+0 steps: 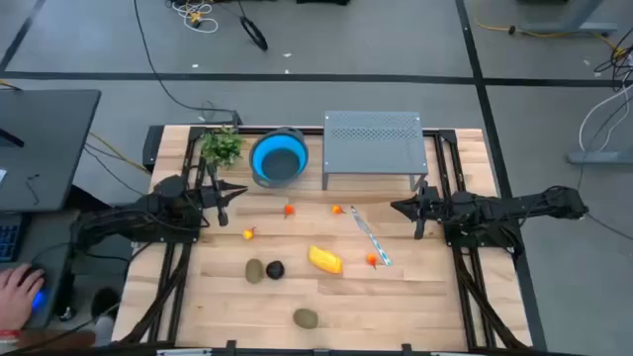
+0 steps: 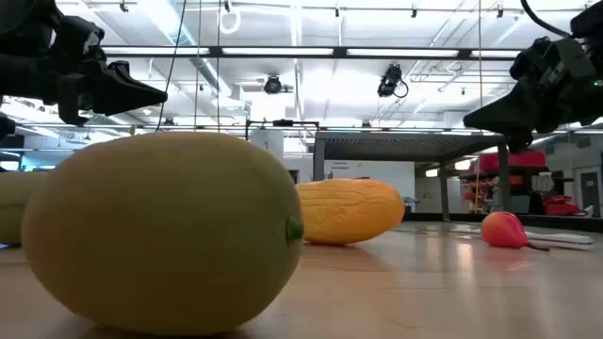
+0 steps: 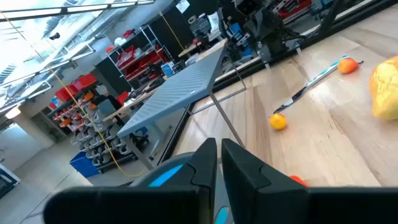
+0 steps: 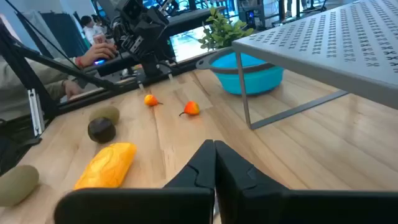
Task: Pick & Place Fruit
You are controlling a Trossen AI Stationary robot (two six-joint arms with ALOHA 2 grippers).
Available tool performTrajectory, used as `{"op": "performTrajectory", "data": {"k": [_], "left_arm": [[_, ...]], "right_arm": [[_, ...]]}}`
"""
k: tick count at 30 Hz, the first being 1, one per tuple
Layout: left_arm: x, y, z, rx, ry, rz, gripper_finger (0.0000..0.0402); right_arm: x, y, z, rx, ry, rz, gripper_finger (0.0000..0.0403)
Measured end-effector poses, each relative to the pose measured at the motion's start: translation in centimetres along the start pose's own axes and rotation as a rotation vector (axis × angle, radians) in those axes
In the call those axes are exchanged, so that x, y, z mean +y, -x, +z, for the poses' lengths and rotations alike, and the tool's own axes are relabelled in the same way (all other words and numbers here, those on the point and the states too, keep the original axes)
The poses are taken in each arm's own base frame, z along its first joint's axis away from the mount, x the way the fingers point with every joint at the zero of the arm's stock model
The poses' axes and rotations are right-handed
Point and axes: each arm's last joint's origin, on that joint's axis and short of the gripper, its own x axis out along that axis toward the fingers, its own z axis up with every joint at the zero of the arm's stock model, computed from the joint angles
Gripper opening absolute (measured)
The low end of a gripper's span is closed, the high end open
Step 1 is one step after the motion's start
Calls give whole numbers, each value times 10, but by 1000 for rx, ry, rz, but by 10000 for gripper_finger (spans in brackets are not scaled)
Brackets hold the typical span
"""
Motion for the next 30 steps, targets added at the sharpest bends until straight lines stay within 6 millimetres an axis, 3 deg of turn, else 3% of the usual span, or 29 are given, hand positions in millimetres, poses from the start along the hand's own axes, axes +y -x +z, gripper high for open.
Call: {"op": "performTrajectory", "data": {"k": [30], "left_arm": [[0, 0, 0, 0, 0, 0, 32]], "right_arm": [[0, 0, 0, 0, 0, 0, 3]]}}
